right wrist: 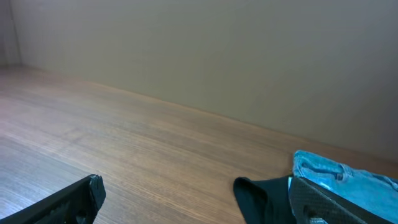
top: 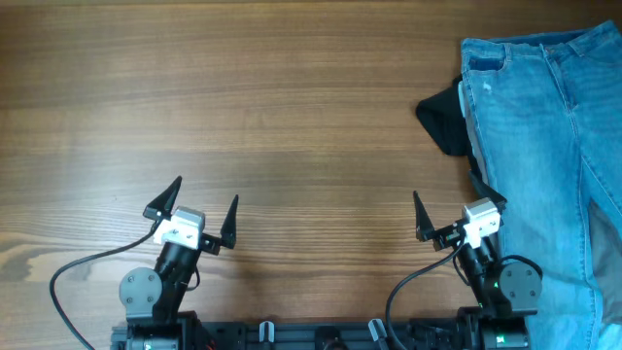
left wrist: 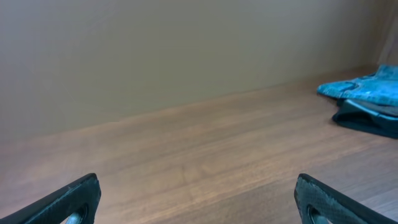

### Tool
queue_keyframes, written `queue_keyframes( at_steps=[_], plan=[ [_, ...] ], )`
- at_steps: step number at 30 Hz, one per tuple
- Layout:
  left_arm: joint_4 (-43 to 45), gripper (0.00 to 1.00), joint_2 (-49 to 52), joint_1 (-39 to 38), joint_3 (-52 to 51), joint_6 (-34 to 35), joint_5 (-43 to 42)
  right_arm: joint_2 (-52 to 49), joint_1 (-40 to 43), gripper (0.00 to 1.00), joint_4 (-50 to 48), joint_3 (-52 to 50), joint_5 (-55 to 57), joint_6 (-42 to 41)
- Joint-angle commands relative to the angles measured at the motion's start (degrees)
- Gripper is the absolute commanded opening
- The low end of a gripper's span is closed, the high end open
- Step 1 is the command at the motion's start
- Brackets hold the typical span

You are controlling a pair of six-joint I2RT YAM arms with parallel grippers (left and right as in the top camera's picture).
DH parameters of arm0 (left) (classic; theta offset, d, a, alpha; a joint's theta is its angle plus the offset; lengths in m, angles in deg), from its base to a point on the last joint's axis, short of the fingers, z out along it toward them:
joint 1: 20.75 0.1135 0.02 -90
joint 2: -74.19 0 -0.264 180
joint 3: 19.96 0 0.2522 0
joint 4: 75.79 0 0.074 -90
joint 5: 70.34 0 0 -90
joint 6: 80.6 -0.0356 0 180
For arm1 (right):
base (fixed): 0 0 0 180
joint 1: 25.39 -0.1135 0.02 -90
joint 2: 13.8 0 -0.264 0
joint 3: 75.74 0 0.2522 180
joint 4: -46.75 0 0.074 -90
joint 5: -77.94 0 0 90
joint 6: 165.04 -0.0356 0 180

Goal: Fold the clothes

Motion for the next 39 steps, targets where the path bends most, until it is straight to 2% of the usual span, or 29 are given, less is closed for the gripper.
queue_keyframes(
  at_steps=[1, 3, 6, 10, 11, 15, 17, 19, 22, 24, 25, 27, 28, 30, 31, 35, 36, 37, 39],
  plan=[
    [4.68, 1.0, -0.02, -0.35, 0.55, 0.46, -1.81, 0.31, -0.24, 1.0, -0.28, 3.39, -3.02, -4.85],
    [4.24, 1.0, 0.37, -0.35, 4.74, 0.46, -1.77, -0.33, -0.24, 1.0, 0.94, 8.28, -2.97, -6.75],
    [-5.35, 1.0, 7.65, -0.35, 17.42, 1.25, -1.31, -8.46, -0.24, 1.0, 10.43, 20.31, -0.61, -7.98],
    [-22.73, 1.0, 29.03, -0.35, 40.19, 1.75, -0.92, -32.22, -0.22, 1.0, 26.93, 39.93, -0.63, -9.66],
    [-31.45, 1.0, 38.45, -0.35, 50.58, 1.77, -1.44, -42.84, -0.24, 1.0, 34.23, 48.89, -0.66, -9.46],
    [-46.82, 1.0, 54.69, -0.35, 70.51, 1.77, -5.77, -66.6, -0.24, 1.0, 53.96, 73.31, -3.76, -9.33],
    [-54.4, 1.0, 62.55, -0.35, 79.36, 1.77, -5.92, -77.57, -0.22, 1.0, 63.41, 84.74, -5.64, -12.98],
    [-57.4, 1.0, 66.84, -0.35, 82.71, 1.73, -5.88, -83.76, 0.07, 1.0, 62.82, 89.44, -2.45, -13.09],
    [-58.21, 1.0, 68.83, -0.35, 82.86, 1.77, -5.92, -90.05, 2.47, 1.0, 53.37, 90.62, 13.25, -20.63],
    [-59.04, 1.0, 68.91, -0.35, 82.86, 1.75, -5.9, -95.91, 4.72, 0.96, 47.41, 90.62, 21.64, -21.88],
    [-59.52, 1.0, 68.91, -0.35, 82.86, 1.75, -5.9, -99.58, 5.7, 0.93, 46.1, 90.62, 22.69, -20.09],
    [-60.22, 1.0, 68.91, -0.35, 82.86, 1.75, -5.9, -105.81, 6.99, 0.91, 45.64, 90.62, 24.28, -17.2],
    [-60.54, 1.0, 68.91, -0.35, 82.86, 1.75, -5.9, -111.12, 8.04, 0.87, 45.83, 90.62, 25.49, -15.67],
    [-61.4, 1.0, 68.91, -0.35, 82.86, 1.75, -5.9, -115.47, 8.85, 0.76, 46.58, 90.62, 24.98, -14.4],
    [-61.68, 1.0, 68.91, -0.35, 82.86, 1.75, -5.9, -117.39, 8.98, 0.75, 46.84, 90.62, 23.8, -13.38],
    [-62.01, 1.0, 68.91, -0.35, 82.86, 1.75, -5.9, -119.08, 9.01, 0.62, 46.47, 90.44, 23.87, -12.33],
    [-62.01, 1.0, 68.91, -0.35, 82.86, 1.75, -5.9, -119.05, 9.2, 0.62, 46.27, 90.44, 24.94, -12.28],
    [-62.01, 1.0, 68.94, -0.35, 82.86, 1.75, -5.9, -119.08, 9.44, 0.53, 46.14, 90.44, 26.49, -12.33],
    [-62.01, 1.0, 68.94, -0.35, 82.86, 1.75, -5.9, -119.16, 10.19, 0.53, 46.03, 90.38, 27.91, -12.26]
  ],
)
